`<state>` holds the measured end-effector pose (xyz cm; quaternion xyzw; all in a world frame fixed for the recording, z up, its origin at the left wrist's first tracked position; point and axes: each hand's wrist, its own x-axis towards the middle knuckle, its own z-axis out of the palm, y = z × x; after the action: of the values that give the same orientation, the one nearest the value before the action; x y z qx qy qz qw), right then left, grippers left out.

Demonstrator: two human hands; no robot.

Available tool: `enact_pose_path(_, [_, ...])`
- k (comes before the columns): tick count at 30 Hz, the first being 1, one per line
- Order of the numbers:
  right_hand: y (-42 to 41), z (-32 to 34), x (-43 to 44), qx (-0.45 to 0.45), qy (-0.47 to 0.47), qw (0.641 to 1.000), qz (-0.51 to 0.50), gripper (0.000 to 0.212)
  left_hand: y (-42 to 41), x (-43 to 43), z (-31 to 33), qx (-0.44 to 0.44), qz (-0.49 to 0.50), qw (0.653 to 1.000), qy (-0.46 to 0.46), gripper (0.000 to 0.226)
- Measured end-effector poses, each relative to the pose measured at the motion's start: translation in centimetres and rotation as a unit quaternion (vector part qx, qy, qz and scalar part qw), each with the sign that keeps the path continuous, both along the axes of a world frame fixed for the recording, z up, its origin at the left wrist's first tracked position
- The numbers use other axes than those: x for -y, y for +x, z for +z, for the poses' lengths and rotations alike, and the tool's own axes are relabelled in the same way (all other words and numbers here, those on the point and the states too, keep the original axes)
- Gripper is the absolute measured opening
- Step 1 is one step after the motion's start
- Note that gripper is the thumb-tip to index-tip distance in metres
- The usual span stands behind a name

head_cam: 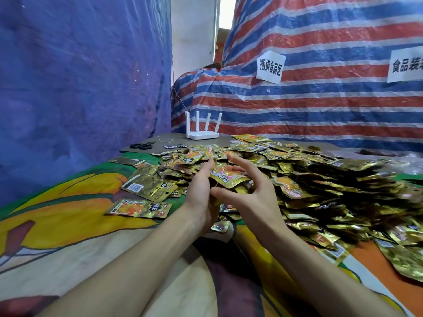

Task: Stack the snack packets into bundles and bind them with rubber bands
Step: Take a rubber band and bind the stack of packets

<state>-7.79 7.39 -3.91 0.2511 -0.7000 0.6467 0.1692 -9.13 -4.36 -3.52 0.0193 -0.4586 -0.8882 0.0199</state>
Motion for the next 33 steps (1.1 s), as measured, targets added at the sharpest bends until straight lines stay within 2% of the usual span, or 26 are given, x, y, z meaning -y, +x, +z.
enact_pose_path(2, [-0.1, 0.2, -0.2, 0.019, -0.007, 1.000, 0.010, 0.070, 0.0, -0.1, 0.0, -0.009, -0.009, 1.000, -0.004, 0.053])
enact_pose_path(4, [-0.2, 0.7, -0.6, 0.078, -0.047, 0.993, 0.081, 0.064, -0.2, 0.0, 0.0, -0.021, -0.010, 1.000, 0.002, 0.049])
enact_pose_path(6, [-0.6, 1.1, -0.9, 0.179, -0.132, 0.951, 0.214, 0.052, -0.3, 0.2, 0.0, -0.028, 0.010, 1.000, -0.001, 0.046])
enact_pose_path(7, [-0.8, 1.3, -1.1, 0.229, -0.172, 0.923, 0.255, 0.054, -0.3, 0.2, 0.0, -0.028, 0.018, 0.999, -0.004, 0.045])
enact_pose_path(9, [-1.3, 1.6, -1.6, 0.288, -0.199, 0.897, 0.269, 0.058, -0.2, 0.2, 0.0, -0.022, 0.017, 0.999, -0.016, 0.050])
enact_pose_path(12, [-2.2, 1.5, -2.6, 0.311, -0.192, 0.897, 0.250, 0.055, 0.2, -0.3, -0.1, -0.016, -0.002, 0.999, -0.031, 0.049])
enact_pose_path(15, [-3.3, 1.0, -3.5, 0.303, -0.195, 0.901, 0.240, 0.057, 0.7, -0.7, 0.2, -0.001, -0.039, 0.998, -0.040, 0.043])
enact_pose_path(19, [-4.1, 0.4, -3.6, 0.276, -0.150, 0.929, 0.195, 0.053, 1.0, -0.9, 0.3, 0.010, -0.057, 0.997, -0.052, 0.038])
enact_pose_path(25, [-3.9, 0.2, -2.4, 0.182, -0.075, 0.974, 0.109, 0.026, 0.8, -1.2, 0.0, -0.022, 0.017, 0.995, -0.093, 0.044])
enact_pose_path(27, [-3.6, 0.1, -2.4, 0.134, -0.039, 0.986, 0.095, 0.040, 0.5, -0.9, 0.0, -0.048, 0.037, 0.995, -0.078, 0.044])
enact_pose_path(30, [-2.9, 0.1, -2.3, 0.067, 0.072, 0.989, 0.107, 0.067, 0.2, -0.4, 0.1, -0.088, 0.085, 0.991, -0.056, 0.036])
enact_pose_path(33, [-2.2, -0.1, -1.9, 0.024, 0.136, 0.980, 0.142, 0.072, 0.1, -0.2, -0.2, -0.123, 0.109, 0.985, -0.046, 0.038])
